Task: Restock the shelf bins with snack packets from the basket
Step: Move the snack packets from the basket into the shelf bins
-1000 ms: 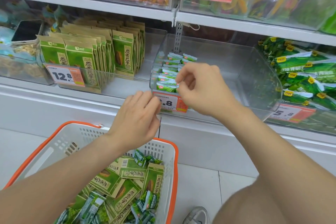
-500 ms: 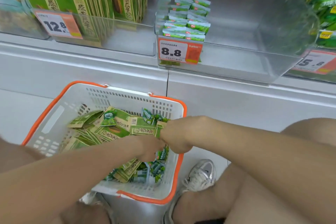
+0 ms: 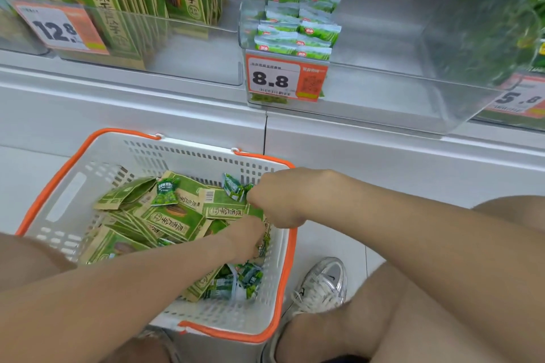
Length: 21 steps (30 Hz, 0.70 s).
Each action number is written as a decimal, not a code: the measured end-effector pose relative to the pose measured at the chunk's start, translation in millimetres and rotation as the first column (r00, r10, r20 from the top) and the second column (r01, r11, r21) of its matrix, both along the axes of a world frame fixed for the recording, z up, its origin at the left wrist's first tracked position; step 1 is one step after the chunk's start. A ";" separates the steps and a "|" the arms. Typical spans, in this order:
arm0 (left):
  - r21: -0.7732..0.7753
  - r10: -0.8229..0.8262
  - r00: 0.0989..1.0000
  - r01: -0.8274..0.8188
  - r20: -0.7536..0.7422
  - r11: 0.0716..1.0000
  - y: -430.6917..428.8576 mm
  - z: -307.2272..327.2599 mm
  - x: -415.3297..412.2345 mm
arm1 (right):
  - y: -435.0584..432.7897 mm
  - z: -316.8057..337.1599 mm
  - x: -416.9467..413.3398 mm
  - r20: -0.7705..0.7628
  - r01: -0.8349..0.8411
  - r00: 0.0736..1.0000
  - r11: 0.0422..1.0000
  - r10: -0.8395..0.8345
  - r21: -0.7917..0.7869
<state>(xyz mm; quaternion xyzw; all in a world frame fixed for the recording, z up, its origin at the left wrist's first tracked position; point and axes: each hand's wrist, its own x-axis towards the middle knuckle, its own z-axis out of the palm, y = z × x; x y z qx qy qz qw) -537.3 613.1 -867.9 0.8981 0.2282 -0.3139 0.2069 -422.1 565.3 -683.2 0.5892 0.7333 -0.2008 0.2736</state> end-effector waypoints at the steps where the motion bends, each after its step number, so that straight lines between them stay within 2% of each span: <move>1: 0.007 0.012 1.000 -0.012 -0.010 1.000 4.1 3.0 1.7 | 0.3 1.8 1.5 0.004 0.007 1.000 1.000 -0.007 -0.002; 4: -0.043 0.142 0.981 -0.137 0.130 0.990 15.9 21.5 1.7 | 1.9 9.6 6.1 0.015 0.036 0.999 0.999 -0.036 0.014; 7: -0.097 0.283 0.921 -0.266 0.267 0.959 32.8 44.5 -0.7 | 2.9 17.0 15.2 0.010 0.073 0.997 0.995 -0.074 0.068; 10: -0.161 0.302 0.897 -0.262 0.323 0.952 47.5 81.2 1.8 | 3.5 27.2 29.3 -0.014 0.138 0.990 0.984 -0.138 0.110; 14: -0.320 0.327 0.857 -0.204 0.398 0.925 51.7 141.4 6.2 | -0.1 42.6 45.8 -0.079 0.207 0.977 0.971 -0.199 0.118; 18: -0.538 0.470 0.732 -0.167 0.494 0.826 51.8 200.9 2.0 | -7.5 61.4 51.2 -0.234 0.257 0.946 0.960 -0.225 0.116; 21: -0.605 0.560 0.628 -0.173 0.540 0.777 56.7 232.4 -3.5 | -9.3 75.4 52.3 -0.431 0.350 0.872 0.912 -0.233 0.215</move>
